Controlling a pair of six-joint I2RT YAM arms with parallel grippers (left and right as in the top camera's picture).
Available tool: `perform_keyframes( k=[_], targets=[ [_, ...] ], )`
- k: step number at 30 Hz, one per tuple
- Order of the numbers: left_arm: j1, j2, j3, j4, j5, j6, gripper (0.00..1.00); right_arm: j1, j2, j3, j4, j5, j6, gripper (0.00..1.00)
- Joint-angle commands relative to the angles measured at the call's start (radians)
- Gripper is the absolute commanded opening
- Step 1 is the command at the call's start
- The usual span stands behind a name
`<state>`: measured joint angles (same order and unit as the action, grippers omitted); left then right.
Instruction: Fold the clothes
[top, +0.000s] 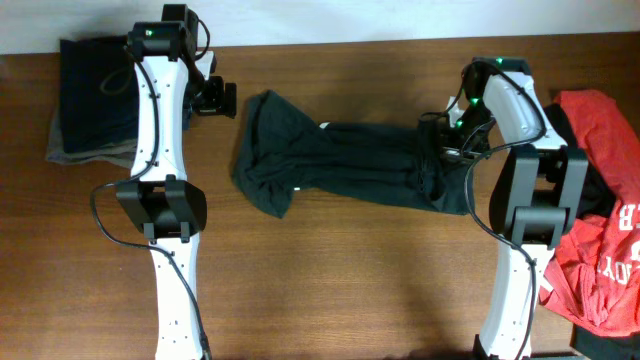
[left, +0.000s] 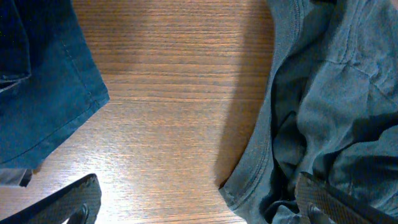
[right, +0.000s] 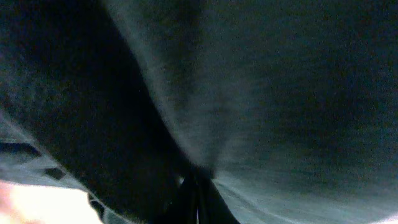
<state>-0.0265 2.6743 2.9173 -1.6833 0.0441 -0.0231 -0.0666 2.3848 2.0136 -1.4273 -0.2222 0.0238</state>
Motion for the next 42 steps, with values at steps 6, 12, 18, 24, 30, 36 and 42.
perform_keyframes(
  k=[6, 12, 18, 24, 30, 36, 42],
  targets=[
    [0.003, -0.027, 0.013, -0.002, -0.007, 0.000, 0.99, 0.079, -0.005, -0.003, 0.007, -0.235, -0.047, 0.05],
    [0.003, -0.027, 0.013, -0.005, -0.007, 0.001, 0.99, 0.074, -0.011, 0.045, -0.014, -0.227, -0.046, 0.04],
    [0.003, -0.027, 0.013, -0.005, -0.007, 0.001, 0.99, -0.005, -0.031, 0.240, -0.142, -0.053, -0.042, 0.26],
    [0.003, -0.027, 0.013, -0.003, -0.007, 0.001, 0.99, -0.142, -0.031, 0.326, -0.224, 0.001, -0.073, 0.81],
    [0.003, -0.027, 0.013, 0.006, -0.007, 0.000, 0.99, -0.251, -0.026, 0.210, -0.210, -0.230, -0.312, 0.93],
    [0.003, -0.027, 0.013, 0.005, -0.007, 0.001, 0.99, -0.254, -0.026, 0.033, -0.067, -0.258, -0.323, 0.94],
    [0.003, -0.027, 0.013, 0.002, -0.007, 0.001, 0.99, -0.256, -0.026, -0.104, 0.060, -0.326, -0.324, 0.94]
  ],
)
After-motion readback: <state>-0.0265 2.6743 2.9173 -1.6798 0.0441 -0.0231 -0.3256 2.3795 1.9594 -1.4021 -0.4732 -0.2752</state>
